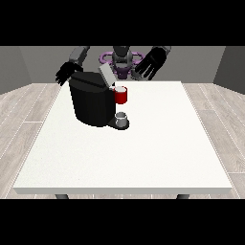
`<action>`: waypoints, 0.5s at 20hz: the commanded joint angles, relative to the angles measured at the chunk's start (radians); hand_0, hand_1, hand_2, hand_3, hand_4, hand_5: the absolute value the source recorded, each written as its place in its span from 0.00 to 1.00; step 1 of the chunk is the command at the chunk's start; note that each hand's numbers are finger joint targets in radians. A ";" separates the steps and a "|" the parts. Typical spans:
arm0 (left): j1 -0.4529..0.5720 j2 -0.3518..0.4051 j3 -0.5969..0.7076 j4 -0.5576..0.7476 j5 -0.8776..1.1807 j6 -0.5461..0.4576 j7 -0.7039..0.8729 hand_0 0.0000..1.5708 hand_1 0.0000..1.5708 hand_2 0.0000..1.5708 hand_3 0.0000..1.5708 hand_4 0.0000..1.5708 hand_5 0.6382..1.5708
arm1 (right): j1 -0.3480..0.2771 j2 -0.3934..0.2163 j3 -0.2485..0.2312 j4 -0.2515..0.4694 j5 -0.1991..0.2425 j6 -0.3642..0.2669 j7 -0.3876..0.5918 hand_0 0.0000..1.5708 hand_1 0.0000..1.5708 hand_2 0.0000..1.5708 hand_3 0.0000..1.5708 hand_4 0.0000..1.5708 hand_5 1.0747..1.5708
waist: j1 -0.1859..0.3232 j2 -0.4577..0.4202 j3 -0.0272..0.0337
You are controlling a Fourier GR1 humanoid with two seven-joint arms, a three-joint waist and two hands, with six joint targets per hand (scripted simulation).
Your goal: Insert the coffee pod into the coffee machine and close the lid
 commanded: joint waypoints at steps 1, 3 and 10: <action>0.060 -0.092 0.112 -0.019 0.143 0.022 -0.031 0.00 0.00 0.00 0.00 0.05 1.00 | 0.044 0.026 0.002 0.008 0.005 -0.026 0.001 0.00 0.00 0.00 0.00 0.28 1.00 | 0.051 -0.073 -0.0013; 0.146 -0.113 0.172 -0.010 0.234 -0.031 -0.078 0.00 0.00 0.00 0.00 0.17 1.00 | 0.098 -0.008 -0.038 0.018 -0.006 -0.022 -0.016 0.00 0.00 0.00 0.00 0.27 1.00 | 0.106 -0.134 -0.0018; 0.337 -0.201 0.188 -0.050 0.309 -0.053 -0.080 0.00 0.00 0.00 0.00 0.00 1.00 | 0.217 -0.035 -0.016 -0.004 0.009 0.024 -0.024 0.00 0.00 0.00 0.00 0.31 1.00 | 0.162 -0.308 -0.0002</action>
